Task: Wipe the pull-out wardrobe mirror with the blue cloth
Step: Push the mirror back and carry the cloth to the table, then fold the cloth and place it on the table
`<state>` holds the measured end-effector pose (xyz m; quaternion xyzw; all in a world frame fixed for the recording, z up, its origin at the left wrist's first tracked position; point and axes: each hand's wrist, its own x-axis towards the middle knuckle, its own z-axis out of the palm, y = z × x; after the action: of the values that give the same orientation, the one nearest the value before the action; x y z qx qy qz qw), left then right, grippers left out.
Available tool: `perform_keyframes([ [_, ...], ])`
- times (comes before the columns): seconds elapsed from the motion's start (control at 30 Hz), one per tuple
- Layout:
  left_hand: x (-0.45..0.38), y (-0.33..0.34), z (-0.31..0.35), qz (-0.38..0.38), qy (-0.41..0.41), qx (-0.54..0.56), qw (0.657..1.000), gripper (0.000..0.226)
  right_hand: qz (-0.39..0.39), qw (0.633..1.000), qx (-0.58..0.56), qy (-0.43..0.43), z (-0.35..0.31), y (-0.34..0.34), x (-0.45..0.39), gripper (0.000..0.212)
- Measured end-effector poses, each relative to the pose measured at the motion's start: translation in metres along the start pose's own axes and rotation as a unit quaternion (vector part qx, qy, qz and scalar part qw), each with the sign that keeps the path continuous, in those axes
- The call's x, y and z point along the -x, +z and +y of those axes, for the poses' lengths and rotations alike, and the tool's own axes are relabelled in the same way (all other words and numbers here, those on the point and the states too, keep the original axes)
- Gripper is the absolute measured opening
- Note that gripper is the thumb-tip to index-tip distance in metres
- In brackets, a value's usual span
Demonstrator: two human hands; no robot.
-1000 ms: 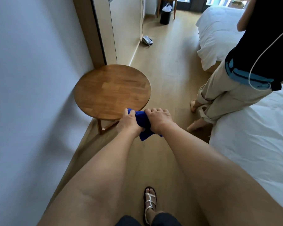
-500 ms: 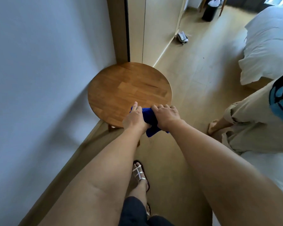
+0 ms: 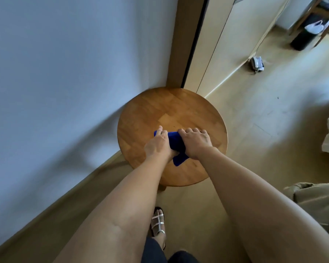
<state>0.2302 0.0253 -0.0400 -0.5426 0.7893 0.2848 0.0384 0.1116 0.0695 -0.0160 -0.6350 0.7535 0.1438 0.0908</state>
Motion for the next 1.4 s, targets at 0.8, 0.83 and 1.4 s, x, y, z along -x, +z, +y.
perform_keyframes([
  [0.8, -0.114, 0.021, 0.014, 0.037, -0.198, 0.101, 0.974, 0.079, -0.028, 0.98, 0.051, -0.19, 0.043, 0.007, -0.163, 0.058],
  [0.83, -0.118, 0.023, 0.021, 0.039, -0.209, 0.106, 0.971, 0.079, -0.03, 0.978, 0.052, -0.202, 0.05, 0.006, -0.169, 0.058],
  [1.4, -0.196, 0.082, 0.093, 0.105, -0.309, 0.156, 0.932, 0.064, -0.032, 0.946, 0.045, -0.319, 0.137, 0.051, -0.25, 0.062],
])
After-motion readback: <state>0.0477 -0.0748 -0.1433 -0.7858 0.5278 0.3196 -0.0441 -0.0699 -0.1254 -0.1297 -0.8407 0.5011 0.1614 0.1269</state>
